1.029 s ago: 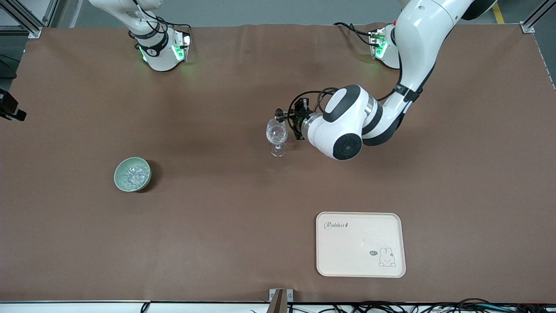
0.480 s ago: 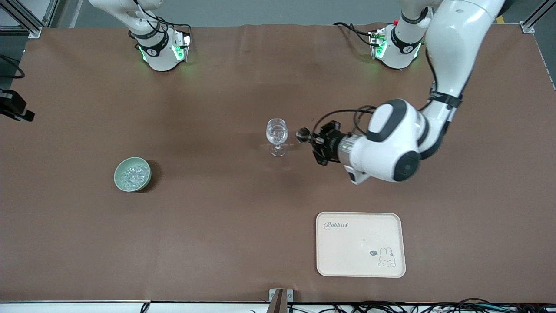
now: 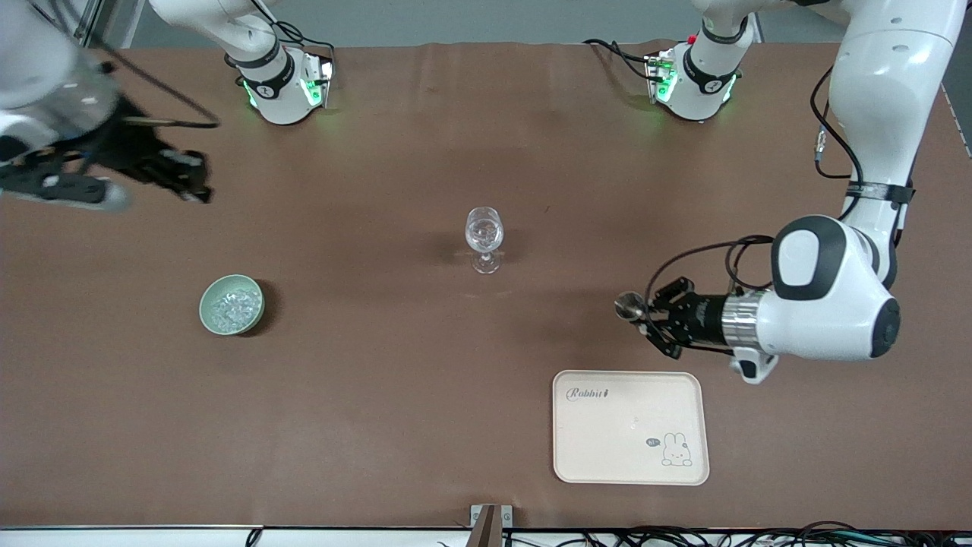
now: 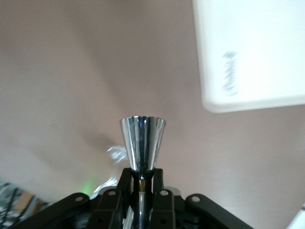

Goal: Pour wine and add ice with both arms
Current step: 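Carry the jigger to the tray while the right gripper brings ice over the glass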

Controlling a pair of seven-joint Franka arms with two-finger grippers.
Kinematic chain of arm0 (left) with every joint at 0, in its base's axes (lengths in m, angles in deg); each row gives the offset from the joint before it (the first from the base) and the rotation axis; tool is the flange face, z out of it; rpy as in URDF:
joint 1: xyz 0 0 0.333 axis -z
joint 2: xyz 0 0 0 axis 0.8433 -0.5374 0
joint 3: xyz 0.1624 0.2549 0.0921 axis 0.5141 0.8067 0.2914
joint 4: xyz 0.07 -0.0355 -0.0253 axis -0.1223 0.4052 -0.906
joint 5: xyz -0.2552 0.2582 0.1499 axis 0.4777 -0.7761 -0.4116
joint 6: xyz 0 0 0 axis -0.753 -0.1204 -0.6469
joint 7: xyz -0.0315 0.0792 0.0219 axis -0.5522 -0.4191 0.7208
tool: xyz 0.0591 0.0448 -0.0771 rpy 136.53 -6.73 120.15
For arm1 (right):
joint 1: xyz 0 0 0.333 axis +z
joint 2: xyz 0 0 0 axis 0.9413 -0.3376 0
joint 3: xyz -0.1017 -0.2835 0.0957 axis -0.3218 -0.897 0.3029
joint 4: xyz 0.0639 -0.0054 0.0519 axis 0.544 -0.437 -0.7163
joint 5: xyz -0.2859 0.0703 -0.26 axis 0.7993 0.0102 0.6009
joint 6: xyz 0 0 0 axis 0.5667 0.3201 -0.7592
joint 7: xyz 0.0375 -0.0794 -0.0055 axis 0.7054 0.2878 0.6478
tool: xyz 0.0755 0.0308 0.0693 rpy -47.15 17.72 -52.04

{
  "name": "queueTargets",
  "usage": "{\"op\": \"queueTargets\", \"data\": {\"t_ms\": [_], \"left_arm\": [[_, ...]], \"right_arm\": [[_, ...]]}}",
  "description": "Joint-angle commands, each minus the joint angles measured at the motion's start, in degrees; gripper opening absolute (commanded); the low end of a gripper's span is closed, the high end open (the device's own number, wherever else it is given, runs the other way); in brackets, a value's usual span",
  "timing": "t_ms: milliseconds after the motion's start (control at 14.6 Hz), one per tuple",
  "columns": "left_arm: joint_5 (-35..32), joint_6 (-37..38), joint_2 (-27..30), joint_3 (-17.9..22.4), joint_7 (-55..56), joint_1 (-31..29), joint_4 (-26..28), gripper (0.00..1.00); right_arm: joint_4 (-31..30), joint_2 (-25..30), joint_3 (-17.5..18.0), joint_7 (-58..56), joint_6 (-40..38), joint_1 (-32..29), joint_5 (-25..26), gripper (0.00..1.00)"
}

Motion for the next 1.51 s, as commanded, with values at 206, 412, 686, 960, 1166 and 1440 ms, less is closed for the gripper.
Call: {"op": "queueTargets", "data": {"t_ms": [206,412,686,960,1166,1440], "left_arm": [[1.30,-12.14,-6.14,-0.78,-3.66,-2.94,-1.60,0.00],[5.08,-15.40,-9.74,-0.70,-3.75,-3.38,-4.15,0.00],[11.05,-22.34,-13.08,-0.79,-6.29,-3.38,-4.51,0.00],[22.03,-26.13,-16.25,-0.70,-9.63,-3.38,-6.00,0.00],[25.82,-28.42,-18.71,-0.78,-12.18,-3.29,-6.09,0.00],[37.76,-28.42,-21.61,-0.70,-18.23,-2.94,-6.44,0.00]], "right_arm": [[0.67,-8.16,-0.86,20.86,6.48,14.08,-1.63,0.00],[0.58,-12.73,-0.86,30.71,10.68,20.06,-4.62,0.00],[0.58,-18.01,-0.95,36.00,16.14,23.67,-4.71,0.01],[0.50,-22.41,-0.95,36.98,18.52,27.01,-4.45,0.02],[0.50,-23.73,-0.95,37.86,19.66,27.81,-4.54,0.02],[0.06,-24.17,-0.86,38.12,19.58,28.86,-4.71,0.02]]}}
